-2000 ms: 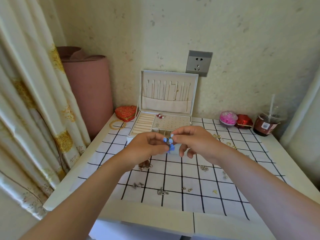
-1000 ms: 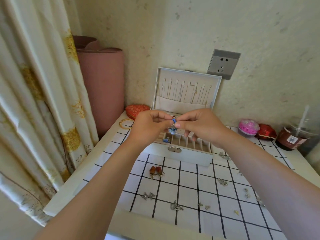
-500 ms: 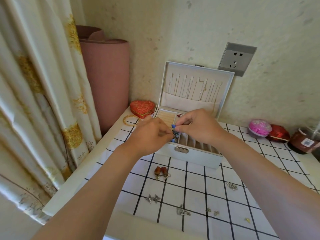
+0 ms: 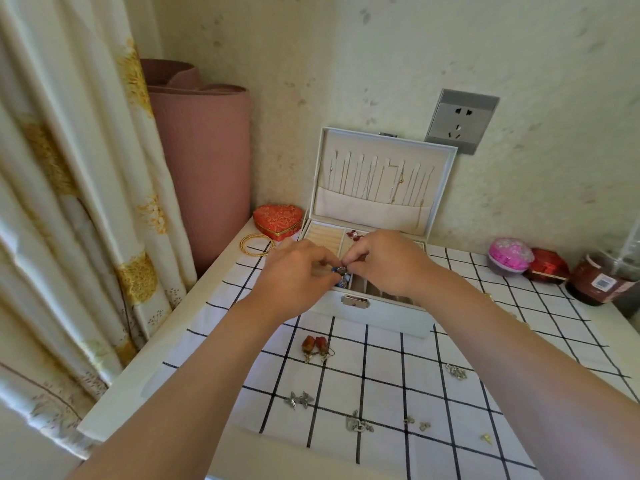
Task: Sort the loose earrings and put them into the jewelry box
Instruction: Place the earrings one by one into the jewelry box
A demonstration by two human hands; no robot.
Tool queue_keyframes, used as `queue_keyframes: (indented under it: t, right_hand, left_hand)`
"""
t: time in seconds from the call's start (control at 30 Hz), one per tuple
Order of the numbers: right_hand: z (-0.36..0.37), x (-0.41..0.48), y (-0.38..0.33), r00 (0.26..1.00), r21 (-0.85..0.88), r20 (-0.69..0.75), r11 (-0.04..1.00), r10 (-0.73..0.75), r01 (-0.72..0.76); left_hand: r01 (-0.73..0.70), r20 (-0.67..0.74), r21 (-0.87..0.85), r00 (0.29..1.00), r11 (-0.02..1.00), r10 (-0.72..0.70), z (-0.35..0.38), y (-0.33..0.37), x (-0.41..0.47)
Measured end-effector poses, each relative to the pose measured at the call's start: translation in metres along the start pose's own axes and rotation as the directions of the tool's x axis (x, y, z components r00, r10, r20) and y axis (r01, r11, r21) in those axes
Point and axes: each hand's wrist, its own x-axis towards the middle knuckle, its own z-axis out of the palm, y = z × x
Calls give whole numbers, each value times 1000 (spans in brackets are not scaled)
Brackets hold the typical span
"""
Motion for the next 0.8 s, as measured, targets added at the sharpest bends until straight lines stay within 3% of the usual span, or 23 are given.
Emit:
queue_keyframes:
  t: [0.1,0.17,0.4,0.53,0.63,0.8]
  right_hand:
    - [-2,0,5,997,83,-79,996,28,-21]
    - [-2,-1,6,1000,69,-24,998,7,-5]
    - [3,-5,4,989,-196,42,970,-139,144]
    - [5,-5,4,989,-78,-79,990,-127,121]
    - [6,-8,1,991,-47,-28,990,-133,132]
    - [1,-18,-4,988,-108,-62,985,-144,137]
  left_hand:
    - [-26,4,12,1000,1000,26,1,-2,-1]
    - [-20,15,-1,1000,1000,20,0,-3,-1]
    - [-22,-7,-86,1000,996,21,-2,-8,1]
    - [-32,-18,31,999,999,33,2,-2,1]
    - [0,-17,91,1000,996,1,2,3,4]
    - [-5,20,22,1000,1000,5,-9,7,-1]
